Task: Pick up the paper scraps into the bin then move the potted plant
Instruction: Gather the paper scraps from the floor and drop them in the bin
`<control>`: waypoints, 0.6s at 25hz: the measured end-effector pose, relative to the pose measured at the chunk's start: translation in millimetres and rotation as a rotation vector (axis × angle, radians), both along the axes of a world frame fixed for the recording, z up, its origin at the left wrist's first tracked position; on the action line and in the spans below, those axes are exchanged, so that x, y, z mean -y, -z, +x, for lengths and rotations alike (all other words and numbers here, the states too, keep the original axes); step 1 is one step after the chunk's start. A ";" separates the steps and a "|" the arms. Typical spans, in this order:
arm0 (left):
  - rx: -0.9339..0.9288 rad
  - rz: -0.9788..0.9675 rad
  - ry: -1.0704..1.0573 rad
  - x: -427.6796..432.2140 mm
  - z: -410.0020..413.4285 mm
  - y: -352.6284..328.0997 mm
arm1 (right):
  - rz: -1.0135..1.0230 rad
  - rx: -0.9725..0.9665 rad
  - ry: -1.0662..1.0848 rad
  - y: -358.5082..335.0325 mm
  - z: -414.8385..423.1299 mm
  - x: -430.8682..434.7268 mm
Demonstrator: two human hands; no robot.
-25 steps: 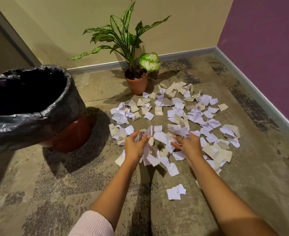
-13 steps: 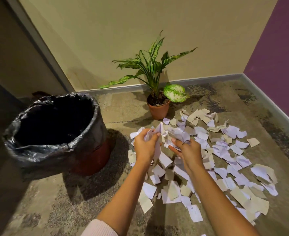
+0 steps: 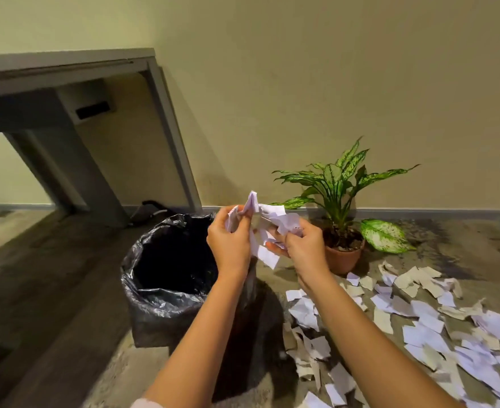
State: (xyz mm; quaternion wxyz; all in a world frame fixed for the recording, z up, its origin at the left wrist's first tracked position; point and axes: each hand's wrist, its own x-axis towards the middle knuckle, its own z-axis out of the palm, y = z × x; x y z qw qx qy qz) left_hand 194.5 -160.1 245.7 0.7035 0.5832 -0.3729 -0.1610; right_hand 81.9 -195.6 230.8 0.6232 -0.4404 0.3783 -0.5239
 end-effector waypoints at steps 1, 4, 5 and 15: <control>0.014 0.014 -0.029 -4.2 17.1 -0.7 | -0.023 -0.016 -0.020 -2.8 15.5 -3.6; 0.097 0.111 -0.110 -15.0 69.1 3.1 | -0.079 -0.100 -0.049 -6.1 62.5 -9.0; 0.128 0.170 -0.125 -16.8 77.8 8.4 | -0.079 -0.156 -0.043 -3.3 71.2 -7.3; 0.272 0.561 -0.090 -29.3 113.7 31.8 | -0.087 -0.580 -0.243 6.9 106.0 -9.9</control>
